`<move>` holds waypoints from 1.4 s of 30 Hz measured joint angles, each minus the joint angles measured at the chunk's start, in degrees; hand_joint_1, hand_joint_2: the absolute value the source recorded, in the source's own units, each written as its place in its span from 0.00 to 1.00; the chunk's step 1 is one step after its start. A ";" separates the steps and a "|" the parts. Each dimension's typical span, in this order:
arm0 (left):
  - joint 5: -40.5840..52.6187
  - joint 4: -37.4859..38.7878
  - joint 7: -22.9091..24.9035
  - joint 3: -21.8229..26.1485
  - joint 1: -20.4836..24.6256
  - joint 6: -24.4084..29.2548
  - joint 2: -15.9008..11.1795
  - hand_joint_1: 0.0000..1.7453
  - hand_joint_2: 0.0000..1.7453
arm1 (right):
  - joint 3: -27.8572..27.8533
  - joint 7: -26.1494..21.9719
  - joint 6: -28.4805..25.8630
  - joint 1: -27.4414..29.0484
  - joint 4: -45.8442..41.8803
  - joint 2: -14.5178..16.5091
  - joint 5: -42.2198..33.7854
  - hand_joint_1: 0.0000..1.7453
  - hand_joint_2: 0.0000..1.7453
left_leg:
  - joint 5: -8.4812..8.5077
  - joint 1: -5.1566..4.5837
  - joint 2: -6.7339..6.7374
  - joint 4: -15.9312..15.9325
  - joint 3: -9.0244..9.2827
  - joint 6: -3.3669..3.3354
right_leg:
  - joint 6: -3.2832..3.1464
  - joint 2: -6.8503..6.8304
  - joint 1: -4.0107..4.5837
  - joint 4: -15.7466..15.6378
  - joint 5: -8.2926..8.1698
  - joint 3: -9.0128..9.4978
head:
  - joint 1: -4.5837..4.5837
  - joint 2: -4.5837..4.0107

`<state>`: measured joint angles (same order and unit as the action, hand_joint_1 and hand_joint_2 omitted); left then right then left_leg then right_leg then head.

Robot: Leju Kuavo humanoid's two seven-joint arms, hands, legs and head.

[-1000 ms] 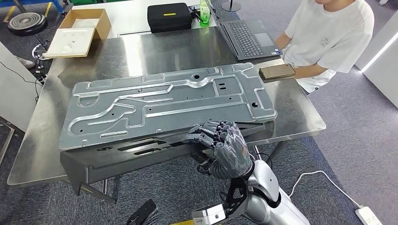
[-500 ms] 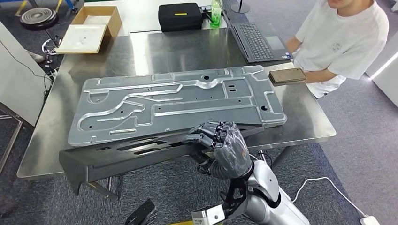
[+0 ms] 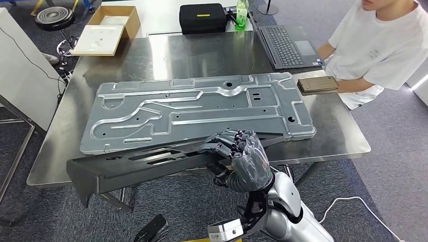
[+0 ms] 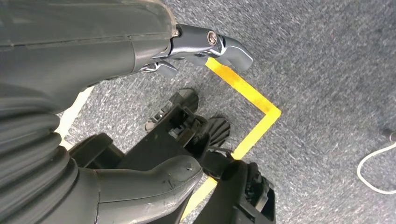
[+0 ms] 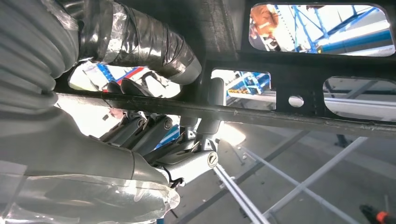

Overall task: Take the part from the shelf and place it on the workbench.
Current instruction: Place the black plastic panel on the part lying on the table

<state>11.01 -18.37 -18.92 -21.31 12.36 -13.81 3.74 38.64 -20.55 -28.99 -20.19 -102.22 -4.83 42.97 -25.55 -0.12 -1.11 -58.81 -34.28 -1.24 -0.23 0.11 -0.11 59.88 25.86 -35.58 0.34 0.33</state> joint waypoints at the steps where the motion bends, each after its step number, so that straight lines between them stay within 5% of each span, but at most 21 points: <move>1: 0.07 -0.01 -0.02 0.00 -0.01 0.00 0.00 0.00 1.00 | -0.03 0.00 -0.04 0.00 0.00 0.02 0.00 1.00 1.00 | -0.16 0.09 0.03 -0.08 -0.01 0.30 | -0.30 -0.05 -0.03 -0.18 -0.09 0.09 | 0.02 0.00; 3: 0.20 -0.01 -0.04 0.00 0.03 0.00 0.00 0.00 1.00 | -0.07 0.00 -0.11 -0.02 0.00 0.08 -0.01 1.00 1.00 | -1.82 0.22 0.20 -2.28 -0.87 0.90 | -0.97 -0.19 -0.19 -0.58 -0.28 0.33 | 0.01 0.00; 6: 0.35 0.00 -0.05 0.00 -0.02 0.00 0.00 0.00 1.00 | -0.09 0.00 -0.17 0.00 0.00 0.13 -0.02 1.00 1.00 | -6.98 0.41 0.47 -12.70 -5.61 1.53 | -1.45 -0.42 -0.14 -0.70 -0.26 0.43 | -0.01 0.00; 8: 0.43 0.01 -0.05 0.00 -0.13 0.00 0.00 0.00 1.00 | -0.09 -0.05 -0.22 0.04 0.00 0.13 -0.02 1.00 1.00 | -7.45 0.44 0.57 -16.20 -7.33 1.62 | -1.49 -0.49 -0.05 -0.65 -0.22 0.44 | -0.01 0.00; 11: 0.50 0.00 -0.10 0.00 -0.05 0.00 -0.02 0.00 1.00 | -0.09 -0.24 -0.58 0.00 0.01 0.14 0.51 1.00 1.00 | -2.08 0.29 1.07 -6.62 -2.71 0.98 | -1.38 -0.57 0.04 -0.55 -0.14 0.63 | -0.01 0.00; 13: 0.51 0.00 -0.13 0.00 0.18 -0.01 -0.11 0.00 1.00 | -0.10 -0.27 -0.92 -0.04 0.02 0.14 1.21 1.00 1.00 | -0.27 -0.12 1.77 -0.72 -0.03 0.32 | -1.06 -0.80 0.20 -0.47 -0.07 0.58 | -0.01 0.00; 18: 0.48 0.00 -0.23 0.00 0.25 -0.01 -0.21 0.00 1.00 | -0.13 -0.15 -1.38 -0.14 0.02 0.12 2.29 1.00 1.00 | 0.54 0.05 0.84 1.29 0.69 -0.99 | 0.31 -1.37 0.22 0.80 1.09 0.09 | 0.02 0.00; 21: 0.43 0.00 -0.25 0.00 0.19 0.03 -0.20 0.00 1.00 | -0.15 0.22 -1.49 -0.09 0.03 0.10 1.93 1.00 1.00 | 0.82 0.21 0.52 1.65 0.89 -1.56 | 0.90 -0.33 -0.14 10.26 6.06 -4.29 | 0.04 0.00; 23: 0.43 0.01 -0.22 0.00 0.03 0.10 -0.20 0.00 1.00 | -0.16 0.47 -1.48 0.11 0.07 0.07 1.51 1.00 1.00 | 0.72 0.20 0.36 1.54 0.89 -1.56 | 1.20 -0.20 -0.37 14.82 7.04 -6.79 | 0.04 0.00; 24: 0.43 0.01 -0.21 0.00 -0.01 0.13 -0.21 0.00 1.00 | -0.16 0.54 -1.47 0.15 0.09 0.06 1.40 1.00 1.00 | 0.62 0.22 0.27 1.40 0.90 -1.46 | 1.30 -0.20 -0.50 14.06 5.88 -6.58 | 0.04 0.00; 26: 0.43 0.01 -0.20 0.00 0.01 0.16 -0.19 0.00 1.00 | -0.17 0.61 -1.47 0.14 0.11 0.04 1.35 1.00 1.00 | 0.23 0.30 0.06 0.91 0.90 -1.10 | 1.32 -0.13 -0.77 7.19 2.01 -3.42 | 0.04 0.00; 28: 0.41 0.01 -0.21 0.00 0.06 0.21 -0.19 0.00 1.00 | -0.19 0.68 -1.45 0.14 0.13 0.05 1.22 1.00 1.00 | -0.21 0.17 -0.12 0.25 0.64 -0.56 | 1.08 0.03 -0.74 1.23 -0.06 -0.57 | 0.04 0.00; 33: 0.36 0.01 -0.28 0.00 -0.01 0.35 -0.21 0.00 1.00 | -0.32 1.44 -0.98 0.09 0.15 0.08 1.21 1.00 1.00 | -1.36 0.28 0.00 -1.09 -0.01 0.87 | -0.39 -0.09 -0.59 -0.38 -0.35 0.09 | 0.01 0.00; 36: 0.34 0.01 -0.31 0.00 -0.02 0.35 -0.22 0.00 1.00 | -0.35 1.61 -0.80 0.04 0.19 0.10 1.55 1.00 1.00 | -6.14 0.49 0.39 -9.93 -4.05 1.59 | -1.11 -0.46 -0.62 -0.67 -0.44 0.29 | -0.01 0.00; 38: 0.30 0.01 -0.31 0.00 -0.22 0.40 -0.22 0.00 1.00 | -0.35 2.14 -0.22 0.08 0.29 0.11 1.50 1.00 1.00 | -7.76 0.59 0.48 -15.52 -6.83 1.81 | -1.17 -0.60 -0.54 -0.65 -0.41 0.28 | 0.00 0.00; 40: 0.16 0.01 -0.33 0.00 -0.37 0.53 -0.23 0.00 1.00 | -0.39 3.08 0.77 0.08 0.39 0.11 1.30 1.00 1.00 | -5.37 0.64 0.61 -13.44 -5.97 1.74 | -1.15 -0.63 -0.54 -0.59 -0.38 0.33 | -0.01 0.00; 42: -0.04 0.01 -0.42 0.00 -0.37 0.63 -0.28 0.00 1.00 | -0.54 3.73 1.32 0.07 0.42 0.11 1.14 1.00 1.00 | -1.70 0.61 0.82 -5.72 -2.25 1.38 | -0.98 -0.64 -0.46 -0.45 -0.30 0.38 | 0.00 0.00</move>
<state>10.96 -18.36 -19.34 -21.31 11.99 -13.18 3.45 38.10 -16.81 -27.67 -20.12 -101.81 -4.72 44.11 -27.25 0.49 -0.29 -64.53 -36.53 0.13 -1.22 -0.52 -0.57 59.43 25.56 -35.20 0.34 0.33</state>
